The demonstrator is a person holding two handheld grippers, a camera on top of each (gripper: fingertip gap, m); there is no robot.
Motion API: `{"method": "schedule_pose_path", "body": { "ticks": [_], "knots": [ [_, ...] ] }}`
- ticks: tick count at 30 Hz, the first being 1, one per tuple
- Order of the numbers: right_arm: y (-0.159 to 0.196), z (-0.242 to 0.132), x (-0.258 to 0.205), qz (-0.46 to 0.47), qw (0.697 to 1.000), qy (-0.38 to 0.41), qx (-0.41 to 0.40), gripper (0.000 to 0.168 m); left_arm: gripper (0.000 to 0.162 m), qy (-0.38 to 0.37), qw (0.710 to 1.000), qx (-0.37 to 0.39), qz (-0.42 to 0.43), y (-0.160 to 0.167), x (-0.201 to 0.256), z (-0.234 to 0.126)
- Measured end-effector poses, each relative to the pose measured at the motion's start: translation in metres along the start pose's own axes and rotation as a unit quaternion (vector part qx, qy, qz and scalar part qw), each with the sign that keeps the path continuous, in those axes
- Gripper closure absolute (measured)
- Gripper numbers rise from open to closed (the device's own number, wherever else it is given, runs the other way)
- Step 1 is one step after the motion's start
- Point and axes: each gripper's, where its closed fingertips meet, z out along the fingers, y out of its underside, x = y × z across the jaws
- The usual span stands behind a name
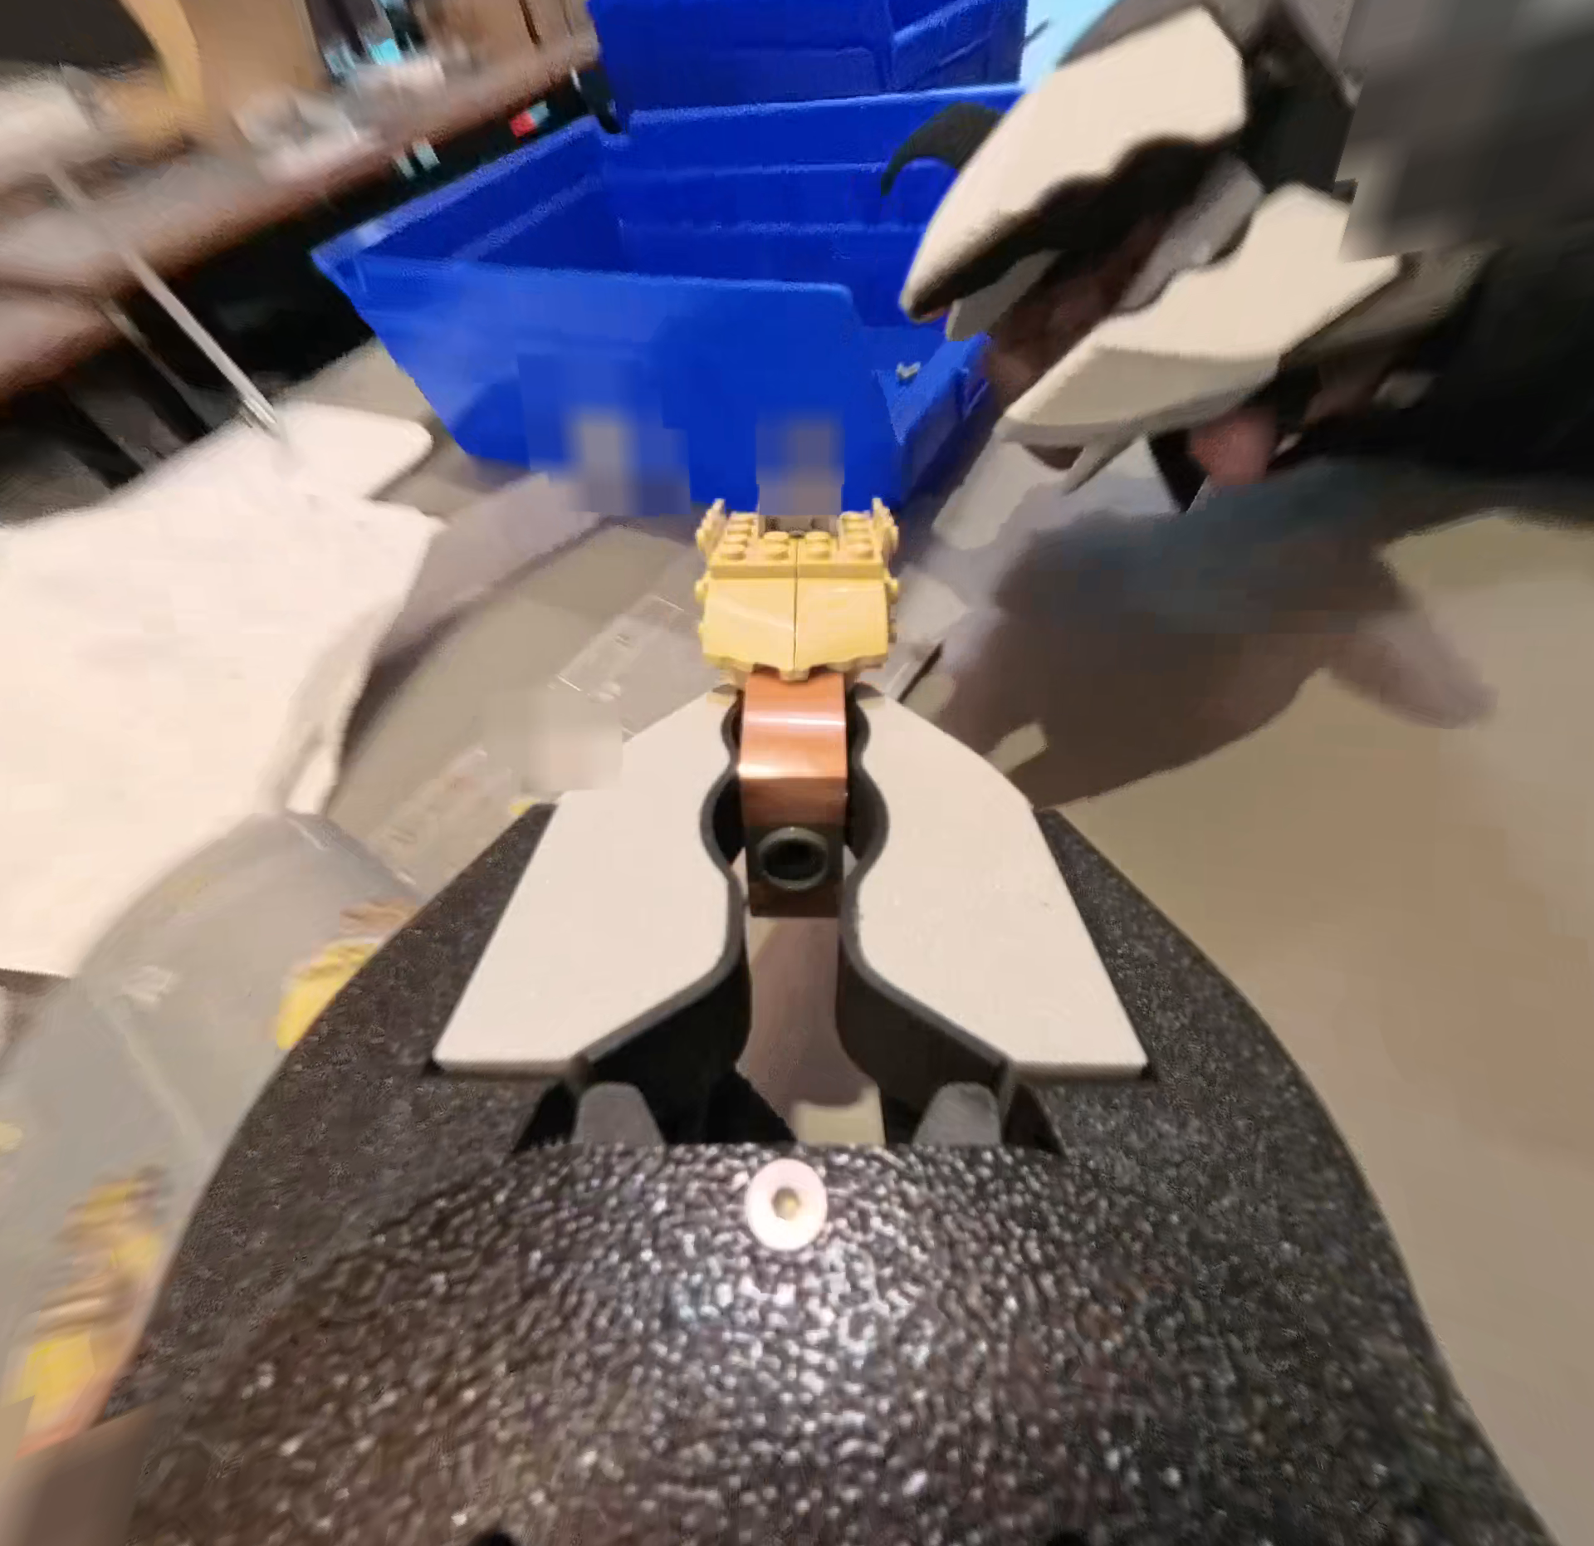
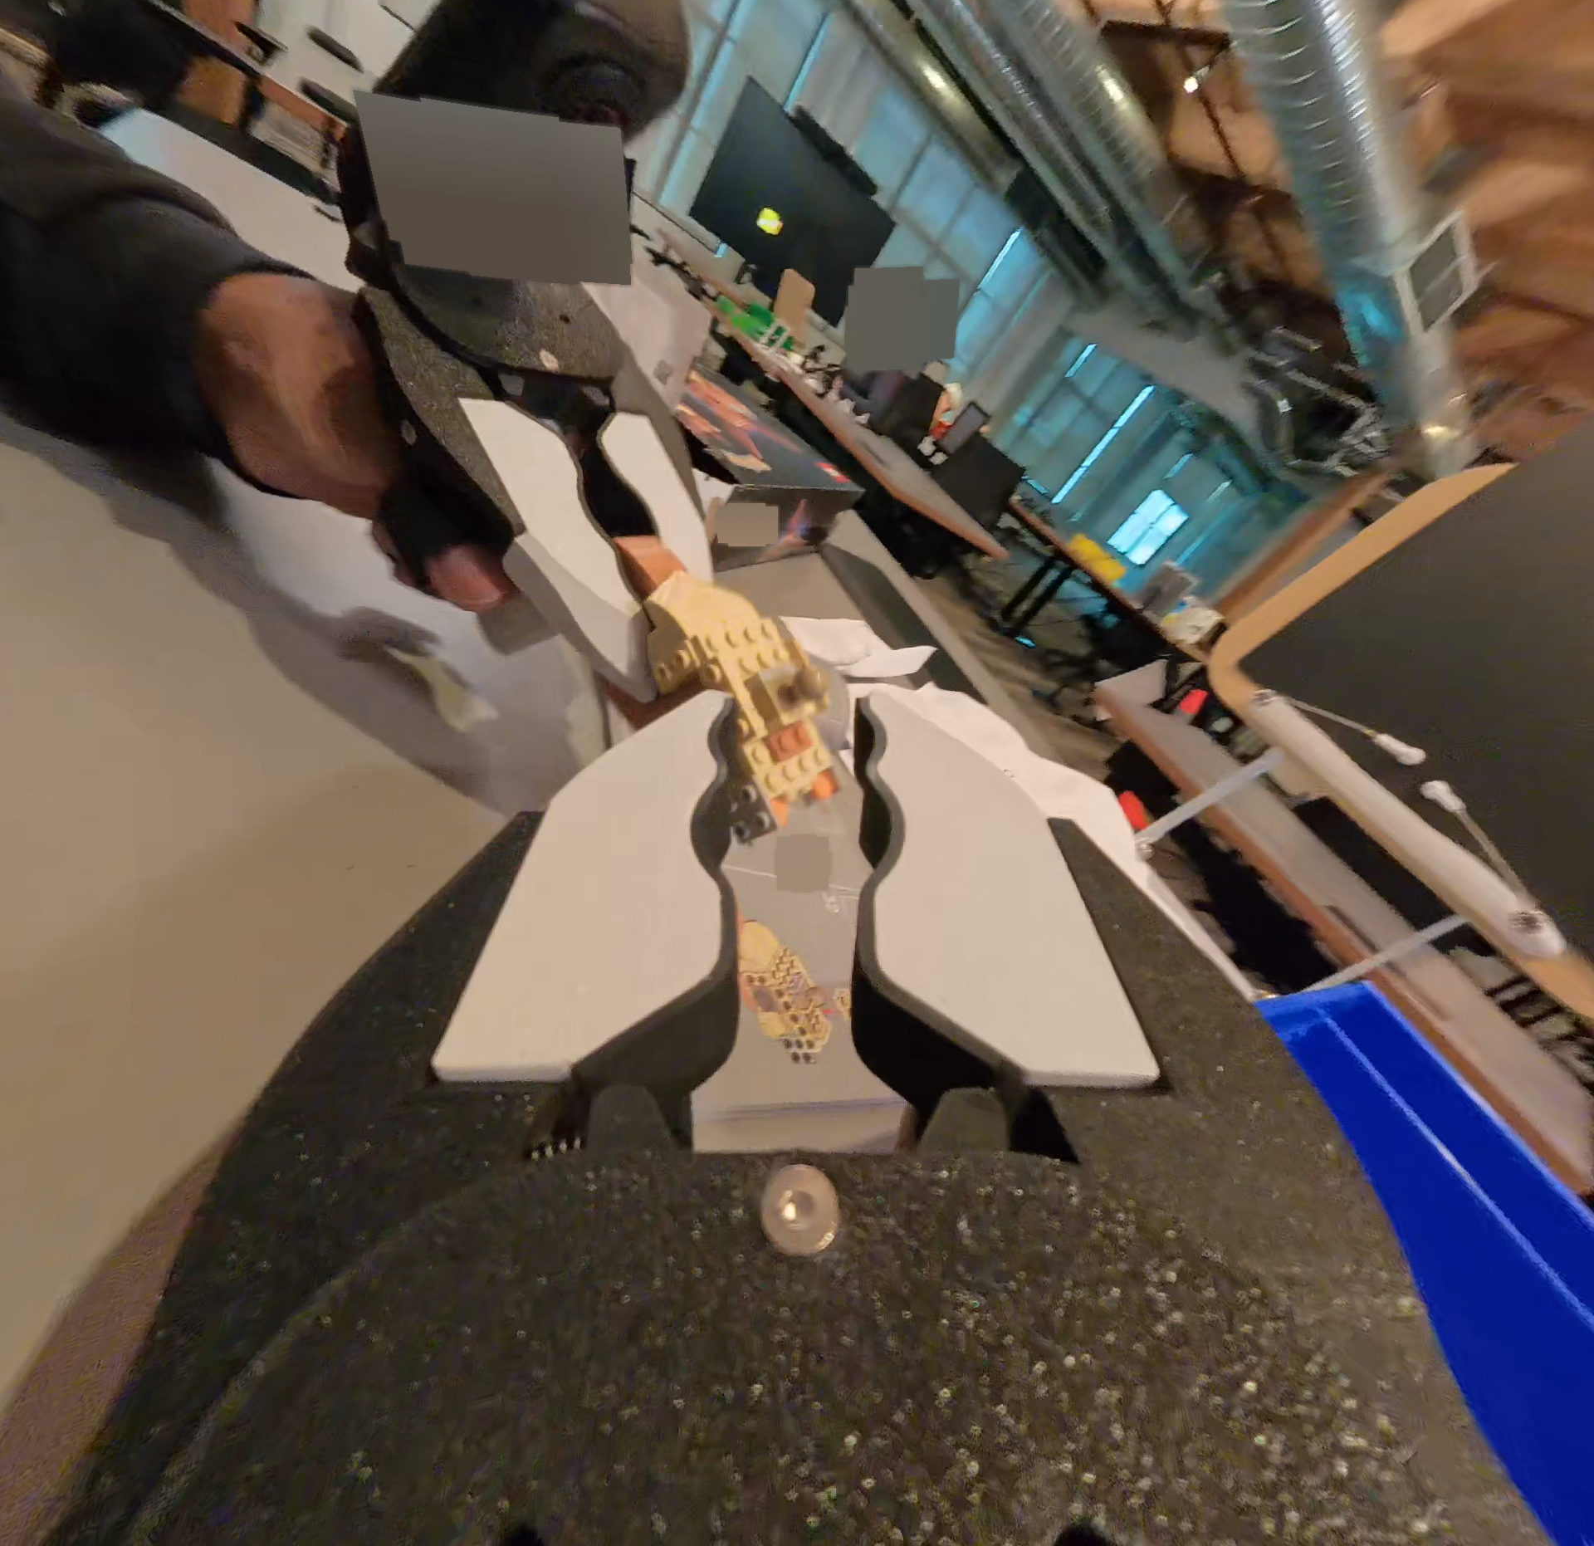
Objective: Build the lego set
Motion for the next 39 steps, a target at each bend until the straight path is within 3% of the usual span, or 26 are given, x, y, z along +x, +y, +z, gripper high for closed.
{"method": "schedule_pose_path", "body": {
  "ticks": [5, 11, 32, 38, 39],
  "knots": [
    [0.007, 0.016, -0.012, -0.033, 0.999, -0.005, -0.033, 0.146, 0.144, 0.081, 0.979, -0.002, -0.187, 0.010, 0.011, 0.006],
    [0.019, 0.027, -0.020, -0.051, 0.996, -0.007, -0.069, 0.148, 0.144, 0.147, 0.939, 0.008, -0.311, 0.012, 0.017, 0.006],
    [0.025, 0.028, -0.029, -0.054, 0.993, -0.051, -0.089, 0.158, 0.144, 0.193, 0.925, -0.011, -0.328, 0.014, 0.029, 0.005],
    [0.029, 0.028, -0.030, -0.069, 0.991, -0.049, -0.101, 0.157, 0.144, 0.191, 0.926, -0.017, -0.326, 0.016, 0.029, 0.005],
    [0.029, 0.026, -0.031, -0.076, 0.990, -0.050, -0.104, 0.151, 0.144, 0.190, 0.930, -0.021, -0.314, 0.017, 0.029, 0.005]
  ]
}}
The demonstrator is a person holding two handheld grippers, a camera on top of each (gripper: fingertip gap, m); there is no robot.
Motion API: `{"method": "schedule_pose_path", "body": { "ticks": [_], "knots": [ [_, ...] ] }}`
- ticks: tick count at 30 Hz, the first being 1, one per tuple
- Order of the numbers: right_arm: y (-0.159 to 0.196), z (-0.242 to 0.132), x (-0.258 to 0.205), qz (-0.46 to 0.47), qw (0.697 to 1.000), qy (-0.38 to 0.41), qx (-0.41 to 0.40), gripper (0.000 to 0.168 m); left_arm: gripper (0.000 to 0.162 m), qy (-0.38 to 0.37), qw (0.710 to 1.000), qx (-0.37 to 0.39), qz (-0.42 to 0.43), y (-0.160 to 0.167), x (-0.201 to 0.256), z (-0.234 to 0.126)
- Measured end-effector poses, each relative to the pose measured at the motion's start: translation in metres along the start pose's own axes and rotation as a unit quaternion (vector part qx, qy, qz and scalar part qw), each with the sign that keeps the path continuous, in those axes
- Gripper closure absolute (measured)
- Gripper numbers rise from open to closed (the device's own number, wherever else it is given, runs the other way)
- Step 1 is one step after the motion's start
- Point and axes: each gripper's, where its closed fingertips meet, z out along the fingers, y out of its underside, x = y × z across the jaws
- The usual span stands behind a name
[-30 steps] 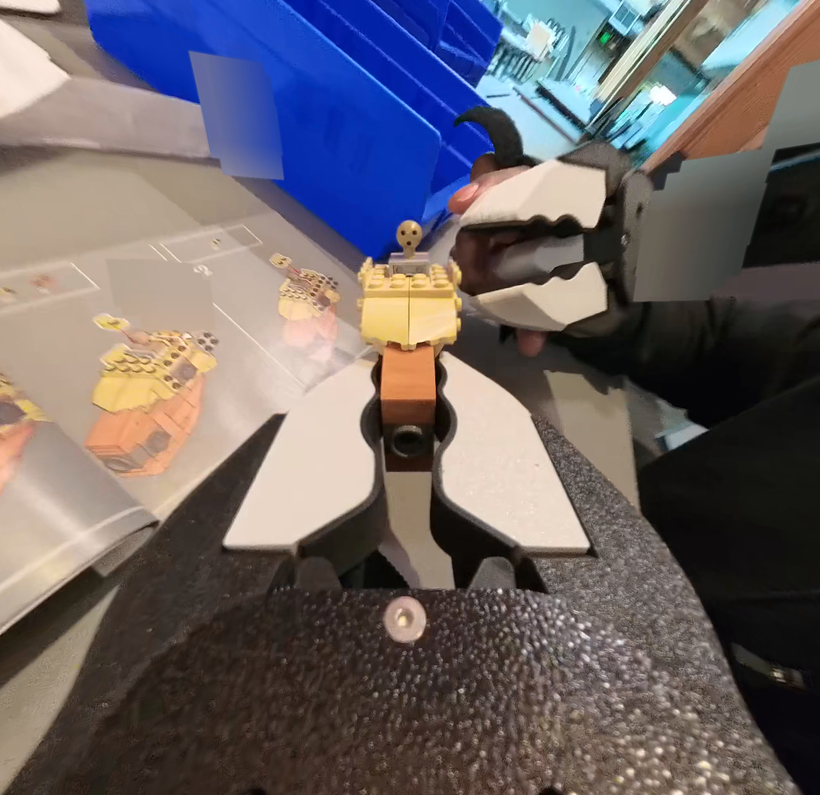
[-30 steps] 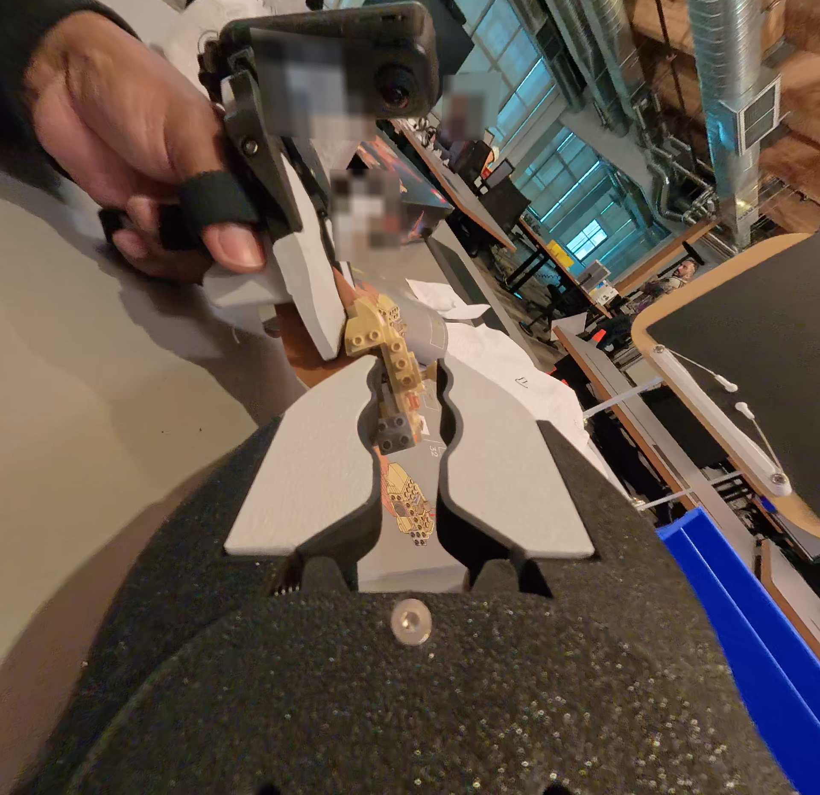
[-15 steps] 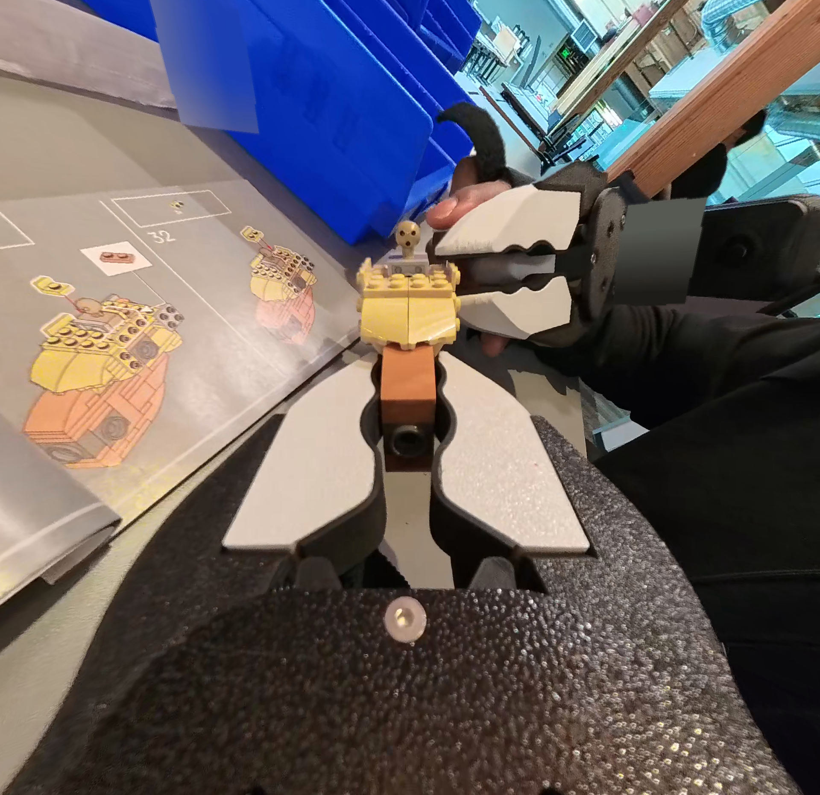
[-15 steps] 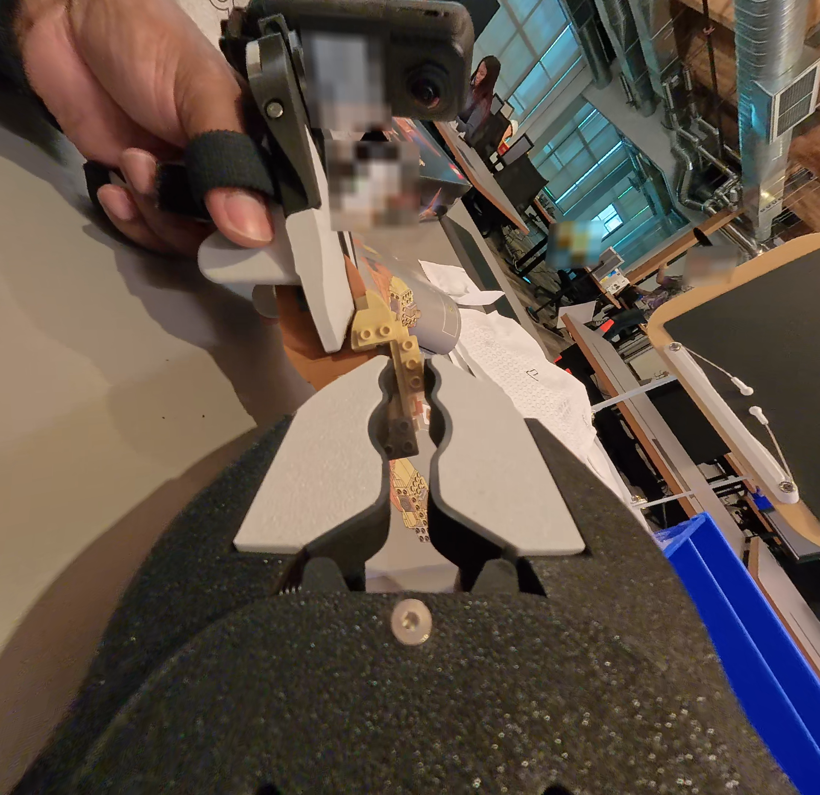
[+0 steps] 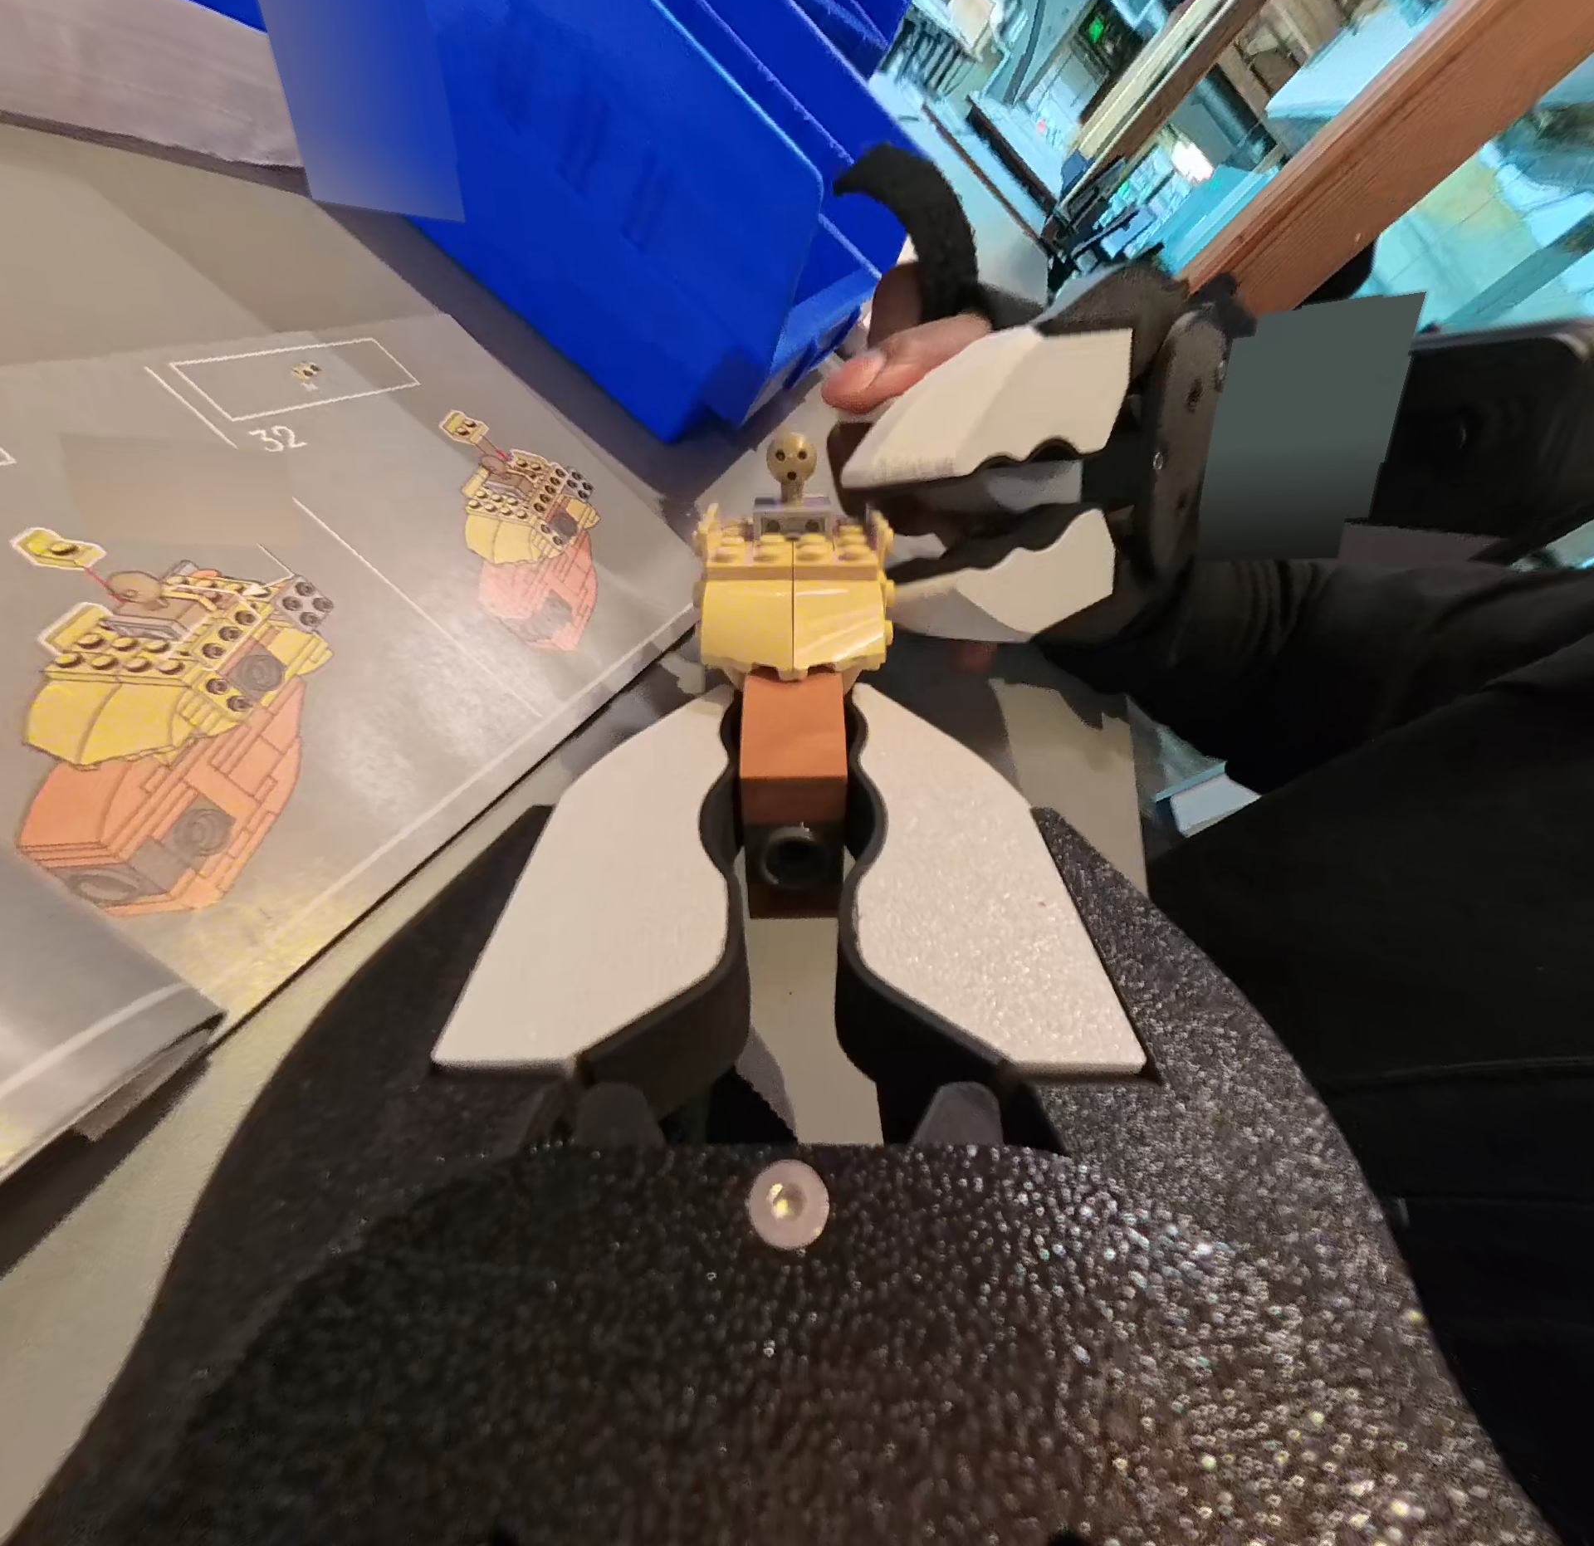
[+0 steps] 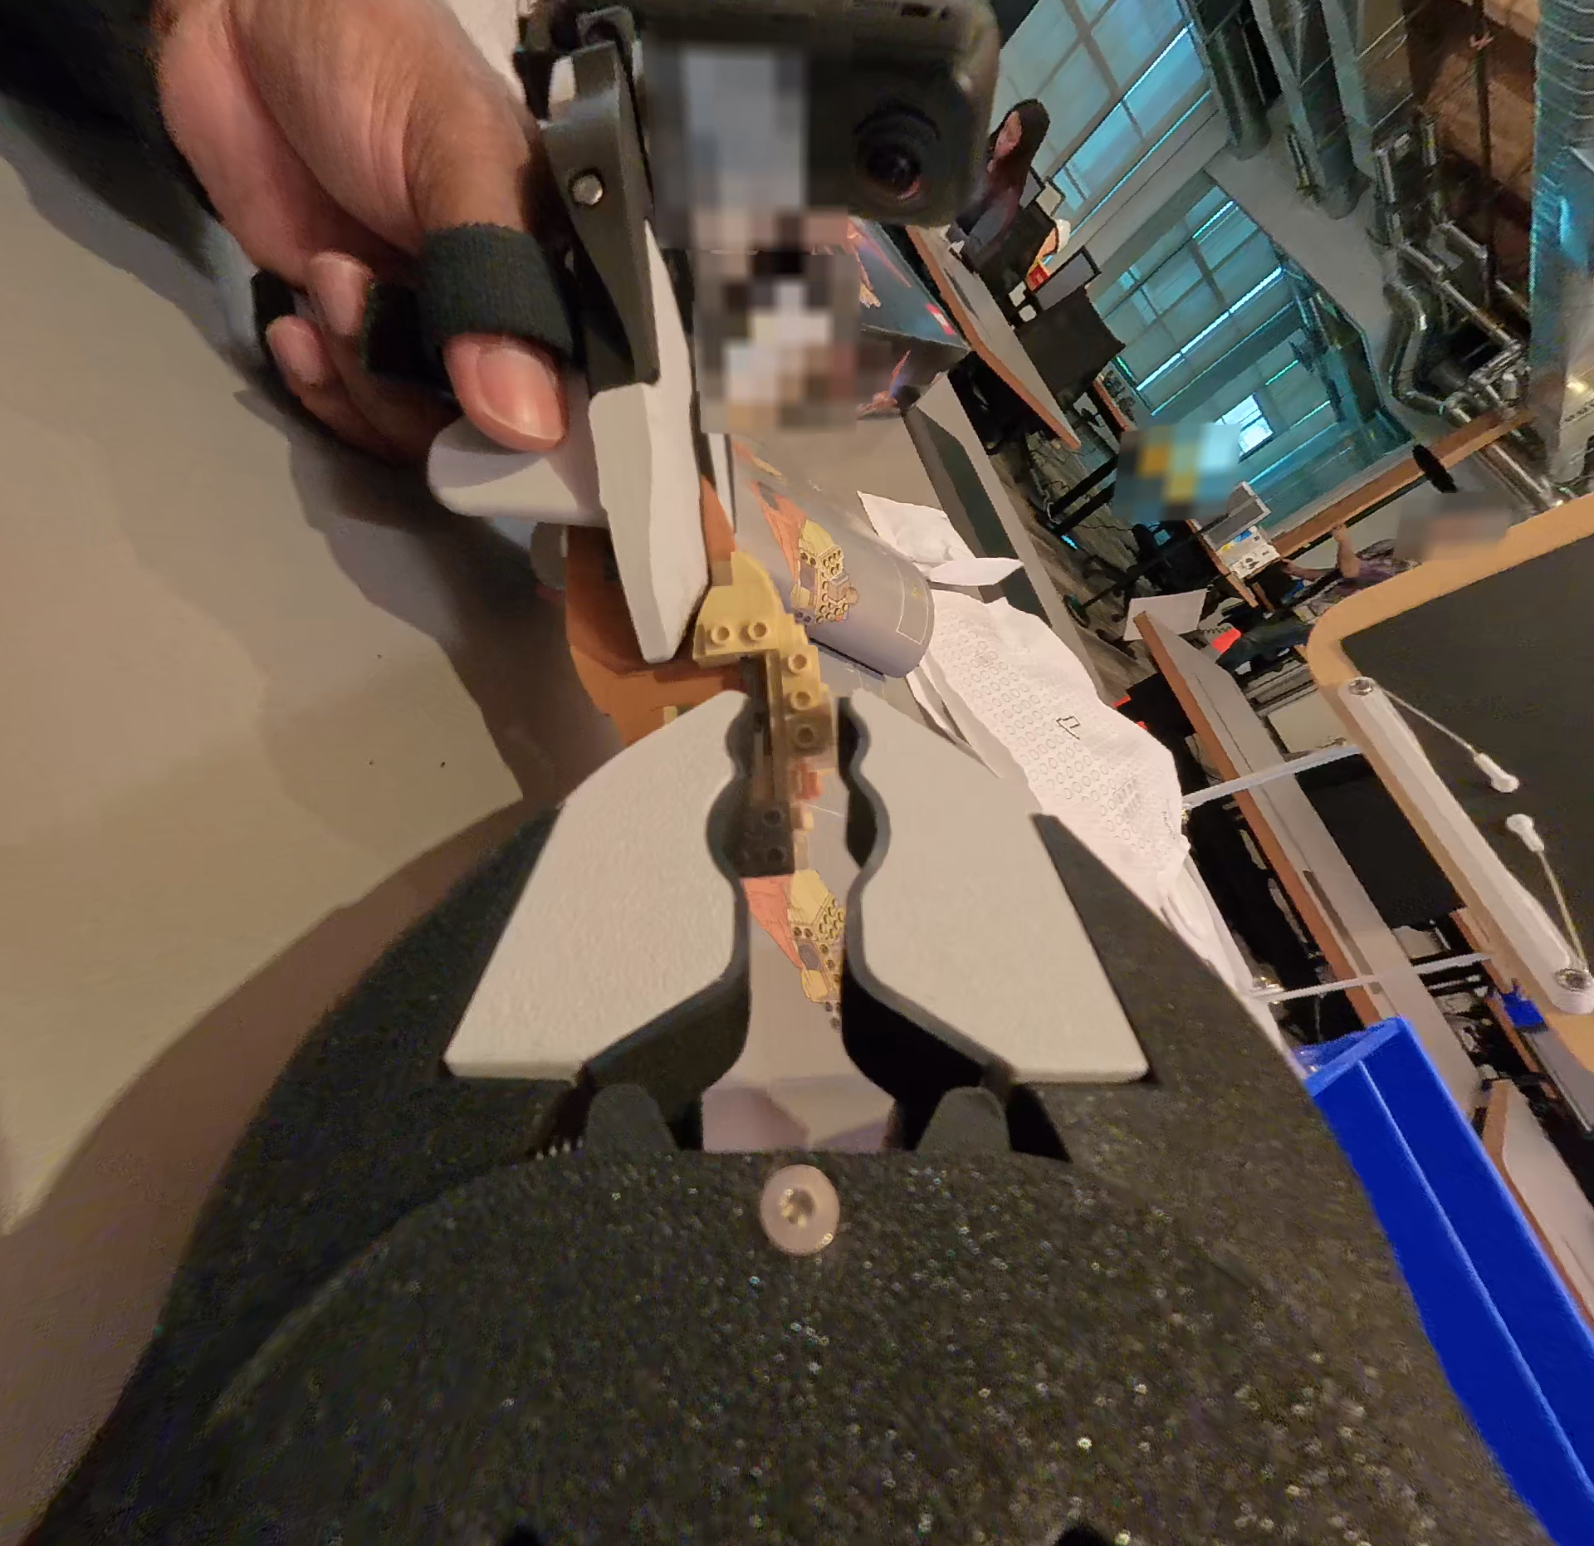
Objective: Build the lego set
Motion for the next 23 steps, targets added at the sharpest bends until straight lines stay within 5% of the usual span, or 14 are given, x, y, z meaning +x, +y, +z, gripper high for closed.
{"method": "schedule_pose_path", "body": {
  "ticks": [3, 11, 23],
  "knots": [
    [-0.004, -0.013, -0.008, 0.011, 1.000, -0.016, 0.020, 0.138, 0.143, -0.019, 0.997, -0.038, 0.061, 0.009, -0.002, -0.004],
    [0.010, -0.042, 0.006, 0.119, 0.992, 0.007, 0.042, 0.139, 0.143, -0.042, 0.959, -0.139, 0.242, 0.034, 0.000, -0.001],
    [0.031, -0.042, 0.015, 0.199, 0.980, 0.005, 0.028, 0.146, 0.143, -0.022, 0.953, -0.170, 0.250, 0.043, -0.002, -0.004]
  ]
}}
